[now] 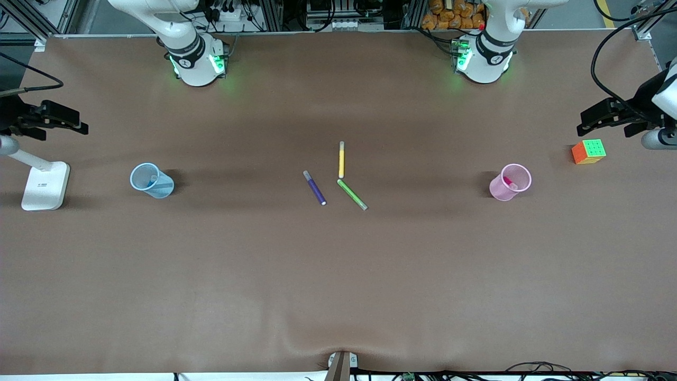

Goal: Place pink and blue markers in matching cups

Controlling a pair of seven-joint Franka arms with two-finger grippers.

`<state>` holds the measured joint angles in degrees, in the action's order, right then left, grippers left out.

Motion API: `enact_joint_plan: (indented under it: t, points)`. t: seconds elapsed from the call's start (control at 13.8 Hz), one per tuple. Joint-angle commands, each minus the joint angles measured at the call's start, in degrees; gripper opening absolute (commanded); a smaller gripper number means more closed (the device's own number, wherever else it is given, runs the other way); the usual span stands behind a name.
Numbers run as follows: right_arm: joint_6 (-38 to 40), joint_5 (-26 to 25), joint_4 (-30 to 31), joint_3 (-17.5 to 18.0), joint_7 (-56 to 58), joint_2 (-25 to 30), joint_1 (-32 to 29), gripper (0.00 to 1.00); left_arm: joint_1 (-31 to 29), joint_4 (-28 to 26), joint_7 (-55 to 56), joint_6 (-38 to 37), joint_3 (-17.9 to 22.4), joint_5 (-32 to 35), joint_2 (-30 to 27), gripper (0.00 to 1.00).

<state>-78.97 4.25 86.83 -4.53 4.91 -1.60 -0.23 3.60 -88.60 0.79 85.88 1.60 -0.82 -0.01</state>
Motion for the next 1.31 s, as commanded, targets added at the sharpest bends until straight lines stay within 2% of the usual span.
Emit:
enact_joint_plan:
  t: [0.0,0.15,0.65,1.23]
  points:
    - [0.0,-4.5,1.9,4.6,-8.6,3.6,-0.6,1.0,0.2,-0.8,-0.3,0.5,-0.2,1.2,-1.0,1.0]
    - [-0.1,-5.0,2.0,5.1,-9.0,4.7,-0.7,1.0,0.3,-0.8,-0.5,0.5,-0.2,1.2,-0.8,1.0]
    - [-1.0,-4.8,2.5,2.6,-7.2,4.9,-0.6,1.0,0.1,-0.8,-0.8,0.5,0.0,1.2,-0.8,1.0]
    - [-1.3,-4.3,3.5,2.2,-7.0,4.9,-1.4,1.0,-0.7,-1.0,-1.2,0.5,0.3,1.1,-0.7,1.0]
